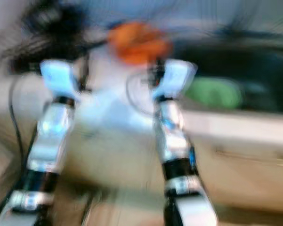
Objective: Kitchen organization
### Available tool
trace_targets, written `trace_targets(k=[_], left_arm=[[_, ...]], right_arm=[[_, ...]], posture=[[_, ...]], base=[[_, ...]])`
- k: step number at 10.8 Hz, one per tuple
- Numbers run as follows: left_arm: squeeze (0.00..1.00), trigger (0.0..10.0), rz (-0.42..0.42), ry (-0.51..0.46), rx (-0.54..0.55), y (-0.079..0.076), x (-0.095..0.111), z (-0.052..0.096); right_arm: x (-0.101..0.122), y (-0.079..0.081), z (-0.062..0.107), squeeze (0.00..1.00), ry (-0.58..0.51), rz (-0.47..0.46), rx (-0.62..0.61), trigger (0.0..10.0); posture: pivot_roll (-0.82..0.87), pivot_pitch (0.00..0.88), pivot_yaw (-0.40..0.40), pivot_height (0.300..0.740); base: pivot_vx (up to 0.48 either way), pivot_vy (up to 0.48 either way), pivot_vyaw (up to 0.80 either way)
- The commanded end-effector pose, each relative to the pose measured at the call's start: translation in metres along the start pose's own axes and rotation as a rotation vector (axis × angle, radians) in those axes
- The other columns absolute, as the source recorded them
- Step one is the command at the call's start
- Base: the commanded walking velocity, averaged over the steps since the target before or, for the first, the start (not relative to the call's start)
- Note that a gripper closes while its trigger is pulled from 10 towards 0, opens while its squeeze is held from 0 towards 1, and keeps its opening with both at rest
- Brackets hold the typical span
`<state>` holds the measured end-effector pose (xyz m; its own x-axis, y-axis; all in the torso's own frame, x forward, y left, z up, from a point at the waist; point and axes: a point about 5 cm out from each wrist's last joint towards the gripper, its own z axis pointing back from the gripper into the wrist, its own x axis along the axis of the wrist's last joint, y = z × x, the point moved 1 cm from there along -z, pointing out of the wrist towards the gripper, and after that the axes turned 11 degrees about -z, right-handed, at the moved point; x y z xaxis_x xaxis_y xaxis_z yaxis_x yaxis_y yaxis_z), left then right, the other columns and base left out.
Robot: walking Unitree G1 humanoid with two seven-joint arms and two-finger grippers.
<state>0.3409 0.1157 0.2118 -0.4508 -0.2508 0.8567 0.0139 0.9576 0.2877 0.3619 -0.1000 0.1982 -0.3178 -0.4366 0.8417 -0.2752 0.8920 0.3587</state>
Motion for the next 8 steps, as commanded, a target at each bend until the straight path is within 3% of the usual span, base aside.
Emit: trace_targets(k=[1,8], left_arm=[[0.00,10.0,0.008,-0.015,-0.031,-0.0094,0.0048,-0.0016],[0.00,10.0,0.010,-0.024,-0.036,-0.0106,0.0068,-0.0017]], right_arm=[[0.0041,-0.0097,0.0012,0.00,-0.015,-0.007,-0.034,10.0],[0.0025,-0.0093,0.0010,0.00,-0.014,0.002,-0.030,10.0]], posture=[[0.06,0.034,0.036,0.740],[0.06,0.052,0.034,0.740]], base=[[0.435,0.000,-0.44],[0.419,0.000,-0.06]])
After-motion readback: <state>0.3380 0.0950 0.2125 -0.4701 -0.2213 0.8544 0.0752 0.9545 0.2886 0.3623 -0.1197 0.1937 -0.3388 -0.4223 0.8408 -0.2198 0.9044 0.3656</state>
